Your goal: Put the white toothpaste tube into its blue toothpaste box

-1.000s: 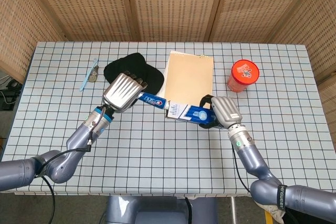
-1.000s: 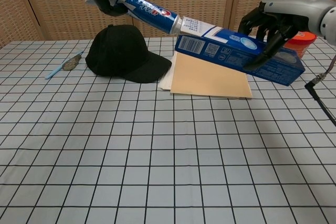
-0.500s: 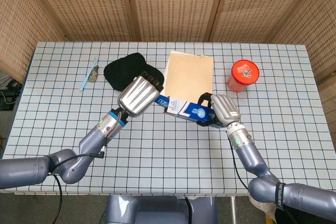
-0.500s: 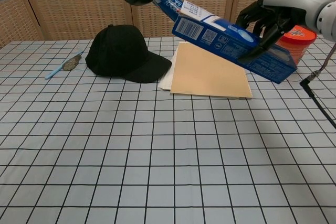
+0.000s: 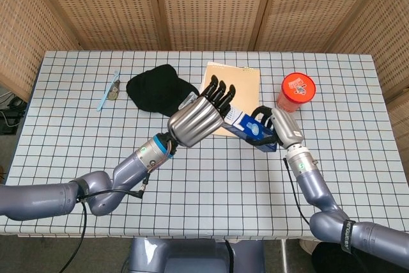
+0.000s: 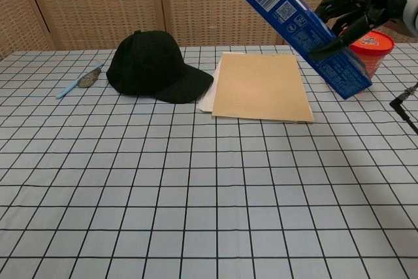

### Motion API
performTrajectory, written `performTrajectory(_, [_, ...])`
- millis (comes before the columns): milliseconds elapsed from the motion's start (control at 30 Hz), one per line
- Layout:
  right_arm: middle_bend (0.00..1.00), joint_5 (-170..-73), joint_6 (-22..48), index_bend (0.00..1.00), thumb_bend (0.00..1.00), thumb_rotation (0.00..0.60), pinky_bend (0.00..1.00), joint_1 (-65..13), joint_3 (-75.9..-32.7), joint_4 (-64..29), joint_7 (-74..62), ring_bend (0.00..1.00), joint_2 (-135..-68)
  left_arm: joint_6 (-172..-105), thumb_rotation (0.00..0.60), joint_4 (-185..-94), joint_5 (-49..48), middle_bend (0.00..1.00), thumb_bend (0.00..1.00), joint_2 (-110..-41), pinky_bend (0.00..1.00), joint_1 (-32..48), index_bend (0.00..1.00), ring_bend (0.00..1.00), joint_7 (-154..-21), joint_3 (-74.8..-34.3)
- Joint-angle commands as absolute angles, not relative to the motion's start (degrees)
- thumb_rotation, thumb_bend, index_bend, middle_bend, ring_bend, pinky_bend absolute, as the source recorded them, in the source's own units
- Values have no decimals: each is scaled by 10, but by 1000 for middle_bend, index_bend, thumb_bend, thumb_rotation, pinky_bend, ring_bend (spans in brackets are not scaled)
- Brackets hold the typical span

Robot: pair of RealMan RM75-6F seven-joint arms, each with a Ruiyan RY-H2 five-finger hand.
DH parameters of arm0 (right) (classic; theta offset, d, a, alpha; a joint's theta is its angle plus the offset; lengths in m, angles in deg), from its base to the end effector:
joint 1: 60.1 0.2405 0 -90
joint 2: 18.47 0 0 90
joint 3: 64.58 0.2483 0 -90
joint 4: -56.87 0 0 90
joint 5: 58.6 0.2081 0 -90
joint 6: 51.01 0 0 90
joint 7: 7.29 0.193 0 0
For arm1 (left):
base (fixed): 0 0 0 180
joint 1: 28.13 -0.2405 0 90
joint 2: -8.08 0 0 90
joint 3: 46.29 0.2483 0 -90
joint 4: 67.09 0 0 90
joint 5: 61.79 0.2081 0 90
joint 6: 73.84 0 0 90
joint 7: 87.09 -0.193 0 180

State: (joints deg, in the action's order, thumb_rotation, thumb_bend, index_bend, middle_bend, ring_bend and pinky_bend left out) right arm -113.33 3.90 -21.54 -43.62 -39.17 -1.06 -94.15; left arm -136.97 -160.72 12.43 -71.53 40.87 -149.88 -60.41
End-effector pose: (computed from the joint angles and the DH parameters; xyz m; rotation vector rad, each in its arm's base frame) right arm -0.1336 -0.4100 0.0650 1.4080 -1.4537 1.3101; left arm 0.1043 0.3792 0.0461 -1.8187 0.4821 -0.9693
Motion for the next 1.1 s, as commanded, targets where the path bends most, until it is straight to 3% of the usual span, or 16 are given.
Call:
performTrajectory(33, [491, -1148, 38, 658, 191, 600, 644, -229, -436, -387, 17, 558, -937, -1383, 600, -1599, 138, 145, 186, -721, 193, 408, 337, 171, -1506, -607])
performTrajectory(667, [500, -1200, 21, 666, 192, 600, 647, -264, -418, -375, 197, 568, -930, -1436, 600, -1591, 159, 144, 176, -717, 194, 369, 334, 171, -1469, -620])
performTrajectory(1100, [498, -1208, 31, 663, 192, 600, 646, -271, -458, -318, 128, 569, -933, -1491, 600, -1635, 151, 145, 150, -683, 194, 274, 335, 171, -1385, -584])
